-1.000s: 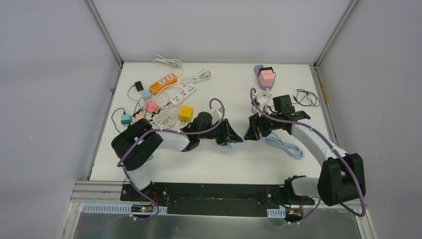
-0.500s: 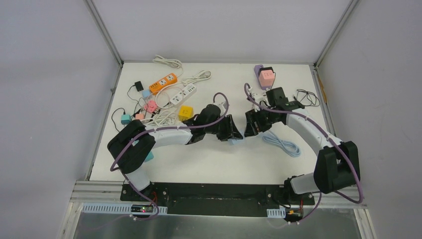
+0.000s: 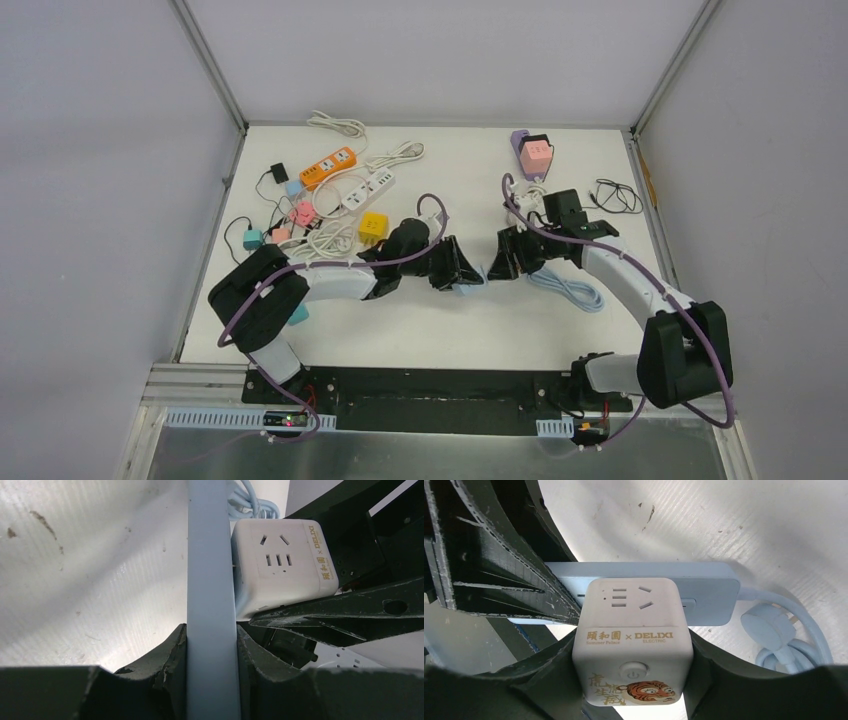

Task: Pull the plug off the socket
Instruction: Remove the plug from the socket.

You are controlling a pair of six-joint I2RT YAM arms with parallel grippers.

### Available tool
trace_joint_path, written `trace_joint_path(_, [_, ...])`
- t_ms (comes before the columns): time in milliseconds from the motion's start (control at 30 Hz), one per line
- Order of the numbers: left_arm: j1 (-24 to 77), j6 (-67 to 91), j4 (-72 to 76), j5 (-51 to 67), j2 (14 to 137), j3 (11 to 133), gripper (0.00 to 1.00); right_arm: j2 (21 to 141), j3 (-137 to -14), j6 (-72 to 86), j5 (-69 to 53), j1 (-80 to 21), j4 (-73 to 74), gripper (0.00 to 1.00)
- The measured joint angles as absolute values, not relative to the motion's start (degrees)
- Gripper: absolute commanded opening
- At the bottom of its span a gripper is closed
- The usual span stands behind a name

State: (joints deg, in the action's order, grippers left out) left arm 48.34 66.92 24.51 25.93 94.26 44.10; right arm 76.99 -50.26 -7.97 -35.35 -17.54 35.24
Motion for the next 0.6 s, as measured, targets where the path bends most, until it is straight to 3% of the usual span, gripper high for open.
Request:
trace_joint_path(367, [50.24, 55.44, 1.61, 22.83, 96.68, 59.55, 0.0, 75.46, -51.27, -8.1, -32.8, -17.41, 34.92, 0.0])
trace_joint_path(600, [49.17, 56.38, 3.55, 23.77, 97.43, 58.22, 0.0, 78.02, -52.49, -9.43, -32.91, -16.88, 36.34, 0.0])
